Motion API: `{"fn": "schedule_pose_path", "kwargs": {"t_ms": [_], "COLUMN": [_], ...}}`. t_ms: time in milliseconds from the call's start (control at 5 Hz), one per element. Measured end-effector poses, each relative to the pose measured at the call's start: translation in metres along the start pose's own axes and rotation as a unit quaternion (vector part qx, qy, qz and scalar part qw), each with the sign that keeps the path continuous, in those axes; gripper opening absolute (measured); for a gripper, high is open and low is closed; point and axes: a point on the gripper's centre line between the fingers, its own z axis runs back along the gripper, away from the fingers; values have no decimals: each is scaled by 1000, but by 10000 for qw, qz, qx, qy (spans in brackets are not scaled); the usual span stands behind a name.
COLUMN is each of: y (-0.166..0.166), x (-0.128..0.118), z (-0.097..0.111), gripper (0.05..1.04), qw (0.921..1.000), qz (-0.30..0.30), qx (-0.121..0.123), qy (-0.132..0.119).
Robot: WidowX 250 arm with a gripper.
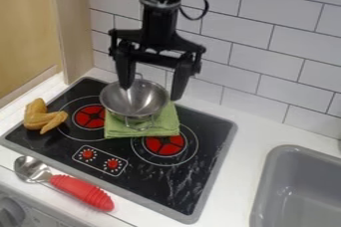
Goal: Move the red spoon to the edge
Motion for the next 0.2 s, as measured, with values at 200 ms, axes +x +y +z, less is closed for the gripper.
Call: {"fn": "schedule_pose_path", "kwargs": {"t_ms": [200], "y": [15], "x": [23], "z": [9], "gripper": [998], "qw": [9991], "qz": [409], "qx": [-39], "qy": [-138]}}
